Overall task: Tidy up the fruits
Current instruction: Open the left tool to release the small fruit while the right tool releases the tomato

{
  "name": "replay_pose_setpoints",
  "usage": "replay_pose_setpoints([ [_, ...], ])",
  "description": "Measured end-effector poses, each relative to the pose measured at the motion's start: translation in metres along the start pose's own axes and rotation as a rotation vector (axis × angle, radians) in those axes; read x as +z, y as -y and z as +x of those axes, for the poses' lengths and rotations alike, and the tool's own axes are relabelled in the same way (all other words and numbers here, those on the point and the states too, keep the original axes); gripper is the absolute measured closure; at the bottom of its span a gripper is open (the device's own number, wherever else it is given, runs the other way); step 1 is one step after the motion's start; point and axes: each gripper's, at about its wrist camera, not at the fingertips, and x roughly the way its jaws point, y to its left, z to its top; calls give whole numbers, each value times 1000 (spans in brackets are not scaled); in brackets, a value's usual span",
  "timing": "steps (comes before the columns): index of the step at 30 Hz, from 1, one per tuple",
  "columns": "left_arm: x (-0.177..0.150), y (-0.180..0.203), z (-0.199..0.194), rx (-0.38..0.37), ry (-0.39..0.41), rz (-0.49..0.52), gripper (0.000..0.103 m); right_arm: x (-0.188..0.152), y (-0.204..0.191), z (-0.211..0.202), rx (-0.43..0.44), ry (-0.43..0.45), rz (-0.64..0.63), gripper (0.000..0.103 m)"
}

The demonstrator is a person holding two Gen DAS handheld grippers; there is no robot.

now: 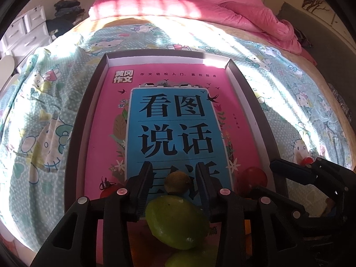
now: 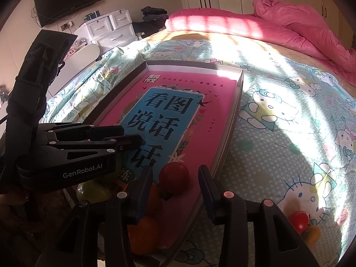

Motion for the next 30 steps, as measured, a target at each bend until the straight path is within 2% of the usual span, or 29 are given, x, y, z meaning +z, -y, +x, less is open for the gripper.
replay_pose_setpoints([
  [9,-1,-2,-6,-2,20,-2,46,-1,-3,-7,1,15,-25,60],
  [13,-2,0,-10,22,32,13,39,-1,-5,-12,-4,32,-40,60],
  [17,-3,0,-15,36,48,7,33,-1,-5,-19,-3,55,-50,50],
  [19,-3,0,-18,30,59,-5,30,-1,-4,-23,-1,66,-53,49],
  [26,-4,0,-31,10,90,-41,27,-2,-1,-39,1,107,-64,42],
  [30,-6,6,-37,3,93,-34,27,-4,1,-48,-12,131,-74,41],
])
